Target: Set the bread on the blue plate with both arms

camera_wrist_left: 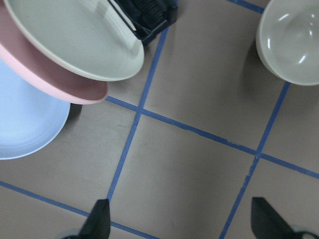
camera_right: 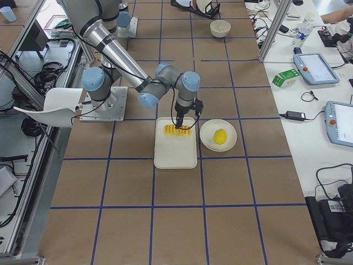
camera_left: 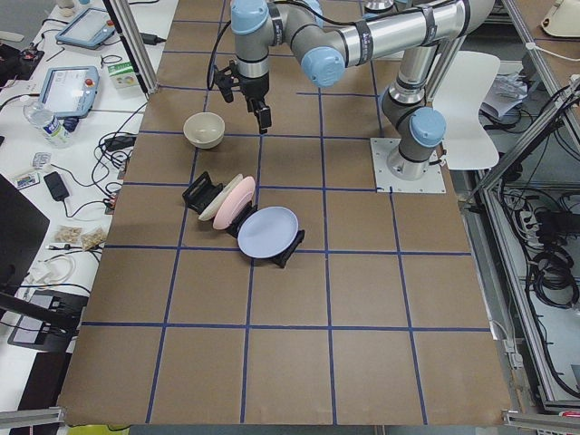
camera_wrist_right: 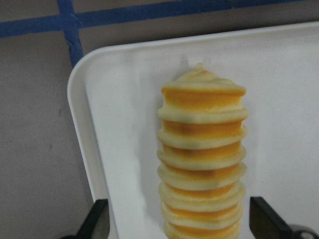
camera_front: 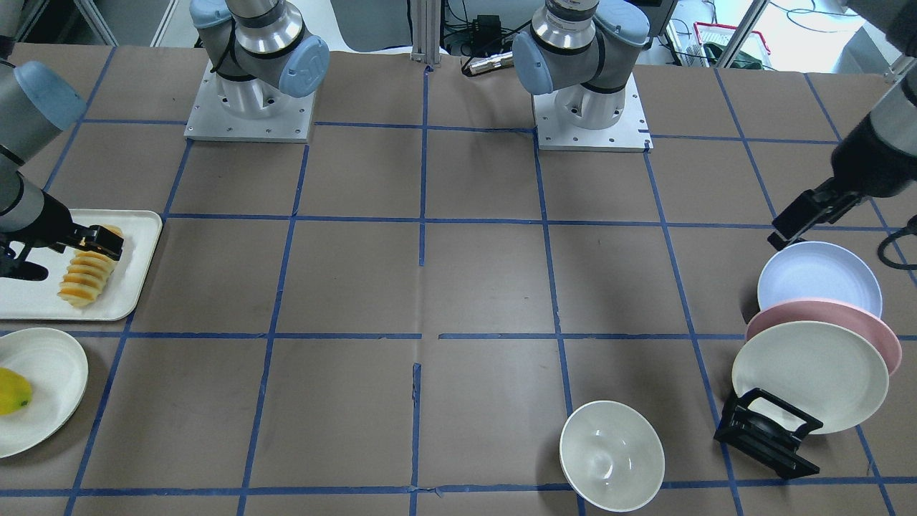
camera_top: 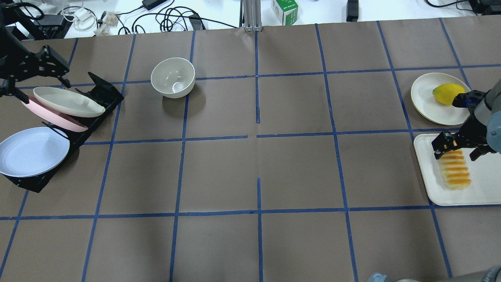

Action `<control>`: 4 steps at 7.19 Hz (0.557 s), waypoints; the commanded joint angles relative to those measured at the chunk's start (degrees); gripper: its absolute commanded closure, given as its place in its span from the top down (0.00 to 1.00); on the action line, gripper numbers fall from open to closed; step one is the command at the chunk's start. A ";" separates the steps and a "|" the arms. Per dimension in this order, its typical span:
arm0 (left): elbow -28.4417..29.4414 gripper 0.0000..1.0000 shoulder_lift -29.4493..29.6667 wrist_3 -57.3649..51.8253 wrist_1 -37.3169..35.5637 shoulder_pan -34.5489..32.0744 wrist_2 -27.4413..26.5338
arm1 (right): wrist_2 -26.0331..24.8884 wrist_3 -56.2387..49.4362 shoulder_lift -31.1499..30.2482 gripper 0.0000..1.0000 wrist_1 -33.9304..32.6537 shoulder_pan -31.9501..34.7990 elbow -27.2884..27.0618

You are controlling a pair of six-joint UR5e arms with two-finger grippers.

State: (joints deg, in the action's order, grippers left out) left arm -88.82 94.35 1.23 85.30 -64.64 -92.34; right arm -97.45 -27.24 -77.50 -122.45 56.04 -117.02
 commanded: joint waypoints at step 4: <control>-1.87 0.96 2.84 -6.05 -0.39 23.65 -3.20 | -0.64 -7.12 5.16 0.85 -4.37 -0.58 0.03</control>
State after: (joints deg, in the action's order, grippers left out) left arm -89.86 95.77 -3.00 85.22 -46.00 -95.53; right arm -98.05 -33.89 -73.14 -126.22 55.50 -116.92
